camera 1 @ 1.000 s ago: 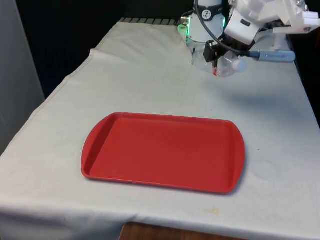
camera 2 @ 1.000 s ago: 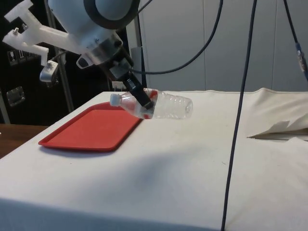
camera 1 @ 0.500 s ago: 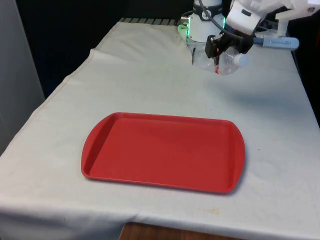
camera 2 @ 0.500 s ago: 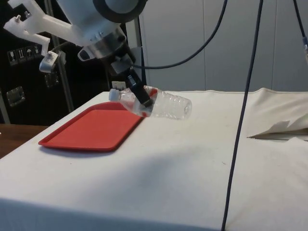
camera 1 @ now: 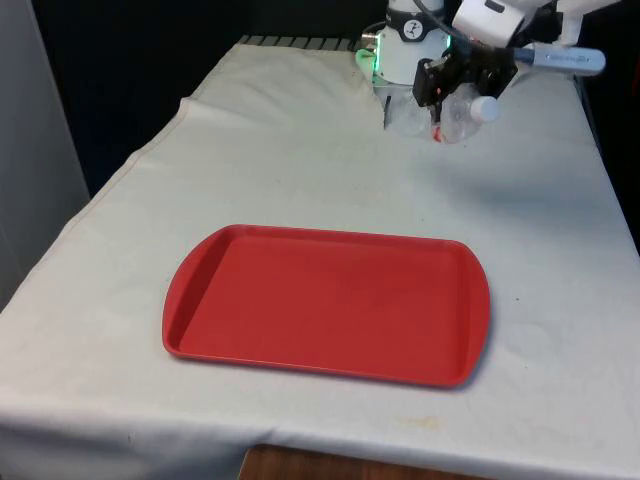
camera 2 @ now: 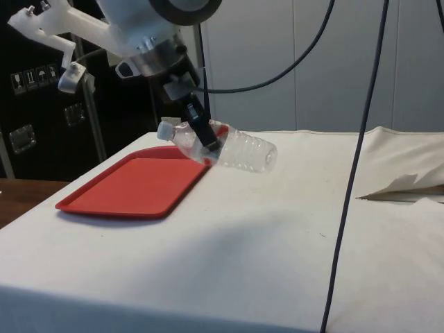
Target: Place the bottle upright on the tray.
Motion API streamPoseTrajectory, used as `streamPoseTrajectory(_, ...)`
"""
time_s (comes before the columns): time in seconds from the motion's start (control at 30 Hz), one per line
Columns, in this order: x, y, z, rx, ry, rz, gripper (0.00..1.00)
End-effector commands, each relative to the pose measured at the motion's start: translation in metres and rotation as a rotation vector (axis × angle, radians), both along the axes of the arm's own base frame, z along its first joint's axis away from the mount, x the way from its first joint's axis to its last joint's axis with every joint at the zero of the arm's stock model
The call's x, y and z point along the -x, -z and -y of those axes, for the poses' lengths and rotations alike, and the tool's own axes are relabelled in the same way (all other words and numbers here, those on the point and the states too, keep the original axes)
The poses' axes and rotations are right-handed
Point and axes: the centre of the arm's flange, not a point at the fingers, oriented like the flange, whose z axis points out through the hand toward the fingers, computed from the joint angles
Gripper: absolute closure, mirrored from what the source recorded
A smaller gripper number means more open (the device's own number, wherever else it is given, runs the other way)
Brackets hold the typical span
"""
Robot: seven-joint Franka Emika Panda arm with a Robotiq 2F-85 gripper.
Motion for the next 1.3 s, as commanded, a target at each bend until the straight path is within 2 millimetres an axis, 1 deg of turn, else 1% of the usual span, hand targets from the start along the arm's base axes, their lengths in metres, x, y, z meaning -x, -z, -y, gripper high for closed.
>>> streamPoseTrajectory(0.0, 0.002, -0.002, -0.001, -0.005, 0.005, 0.016, 1.0)
streamPoseTrajectory(0.13, 0.005, -0.002, -0.001, 0.002, 0.009, 0.011, 1.0)
streamPoseTrajectory(0.3, 0.009, -0.008, -0.005, -0.002, 0.026, 0.039, 1.0)
streamPoseTrajectory(0.4, 0.007, -0.01, -0.006, -0.005, 0.037, 0.06, 1.0)
streamPoseTrajectory(0.43, 0.007, -0.009, -0.005, 0.003, 0.031, 0.042, 1.0)
streamPoseTrajectory(0.9, -0.002, -0.014, -0.013, -0.012, 0.1, 0.149, 1.0)
streamPoseTrajectory(1.27, -0.005, -0.018, -0.014, -0.017, 0.137, 0.204, 1.0)
